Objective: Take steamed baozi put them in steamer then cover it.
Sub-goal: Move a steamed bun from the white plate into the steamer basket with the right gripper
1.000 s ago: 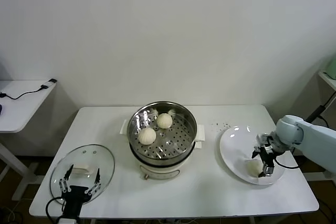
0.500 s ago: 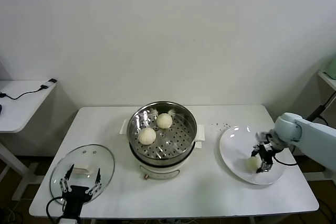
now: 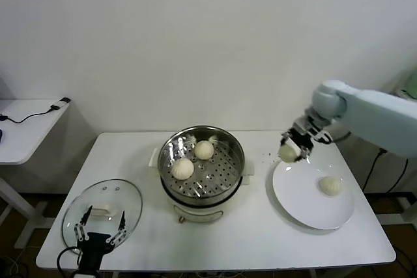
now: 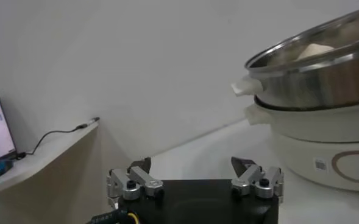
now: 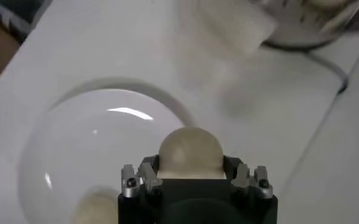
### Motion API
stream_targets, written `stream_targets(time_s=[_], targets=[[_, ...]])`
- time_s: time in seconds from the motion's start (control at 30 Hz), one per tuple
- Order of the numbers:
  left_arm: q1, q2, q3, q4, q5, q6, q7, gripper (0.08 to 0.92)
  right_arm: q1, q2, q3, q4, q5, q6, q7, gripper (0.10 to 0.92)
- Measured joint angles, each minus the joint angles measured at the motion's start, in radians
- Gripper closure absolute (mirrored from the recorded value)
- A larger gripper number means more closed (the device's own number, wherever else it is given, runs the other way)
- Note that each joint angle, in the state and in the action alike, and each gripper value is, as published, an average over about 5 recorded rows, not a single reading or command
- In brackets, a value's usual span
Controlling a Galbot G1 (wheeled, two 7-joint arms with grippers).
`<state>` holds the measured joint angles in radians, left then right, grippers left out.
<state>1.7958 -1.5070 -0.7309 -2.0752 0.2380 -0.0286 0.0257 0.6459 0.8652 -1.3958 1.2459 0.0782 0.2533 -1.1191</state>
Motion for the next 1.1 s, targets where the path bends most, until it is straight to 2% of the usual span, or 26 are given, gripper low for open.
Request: stream_targets(time_s=[0.27,0.57,1.1], targets=[[0.009,-0.006,0.003,0.002,0.003,-0.008,0.0,0.177,0.084,0.199,-0.004,0.022,-0.081,0.182,0.003,0.347],[0.024,0.001,0.005,0.01,0.001,-0.013,-0.001,0.177,0.061,0.375,-0.002,0.034,-0.174,0.303,0.016,0.347],[0.02,0.008,0.001,0.028,-0.004,-0.015,-0.001,0.177,-0.033,0.491,-0.037,0.075,-0.208,0.371,0.03,0.347]])
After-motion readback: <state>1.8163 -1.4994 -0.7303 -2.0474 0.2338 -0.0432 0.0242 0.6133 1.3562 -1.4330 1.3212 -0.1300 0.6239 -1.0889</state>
